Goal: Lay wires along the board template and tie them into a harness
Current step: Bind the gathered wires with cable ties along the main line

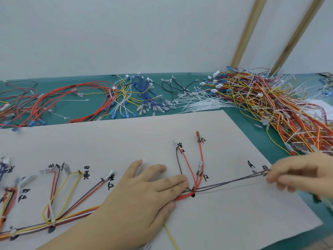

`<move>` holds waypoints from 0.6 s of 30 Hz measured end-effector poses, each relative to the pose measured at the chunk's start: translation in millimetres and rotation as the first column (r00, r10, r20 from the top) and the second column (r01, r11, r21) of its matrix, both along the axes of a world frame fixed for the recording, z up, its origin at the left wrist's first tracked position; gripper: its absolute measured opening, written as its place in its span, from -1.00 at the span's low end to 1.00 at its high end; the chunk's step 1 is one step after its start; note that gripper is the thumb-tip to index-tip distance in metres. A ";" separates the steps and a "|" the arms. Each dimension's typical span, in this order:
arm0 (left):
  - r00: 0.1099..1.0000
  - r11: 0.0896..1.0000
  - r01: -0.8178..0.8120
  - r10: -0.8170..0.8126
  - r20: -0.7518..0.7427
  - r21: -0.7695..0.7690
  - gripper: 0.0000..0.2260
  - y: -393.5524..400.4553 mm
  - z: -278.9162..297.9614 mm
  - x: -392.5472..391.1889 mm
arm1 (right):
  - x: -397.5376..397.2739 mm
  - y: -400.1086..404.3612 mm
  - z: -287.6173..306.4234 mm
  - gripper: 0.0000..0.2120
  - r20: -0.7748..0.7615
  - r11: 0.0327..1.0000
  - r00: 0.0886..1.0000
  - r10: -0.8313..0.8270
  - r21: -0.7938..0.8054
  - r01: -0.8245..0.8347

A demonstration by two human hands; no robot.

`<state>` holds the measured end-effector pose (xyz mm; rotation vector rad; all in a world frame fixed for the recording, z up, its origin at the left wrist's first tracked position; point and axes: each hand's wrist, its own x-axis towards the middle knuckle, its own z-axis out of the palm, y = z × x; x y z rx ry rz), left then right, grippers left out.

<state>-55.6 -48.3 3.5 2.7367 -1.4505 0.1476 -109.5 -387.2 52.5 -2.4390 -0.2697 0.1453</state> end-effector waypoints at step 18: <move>1.000 0.996 0.029 -0.029 -0.006 -0.086 -0.62 -1.6 2.5 0.8 | 15.0 -7.1 -14.9 -0.70 -0.227 0.833 0.865 -0.447 0.248 0.495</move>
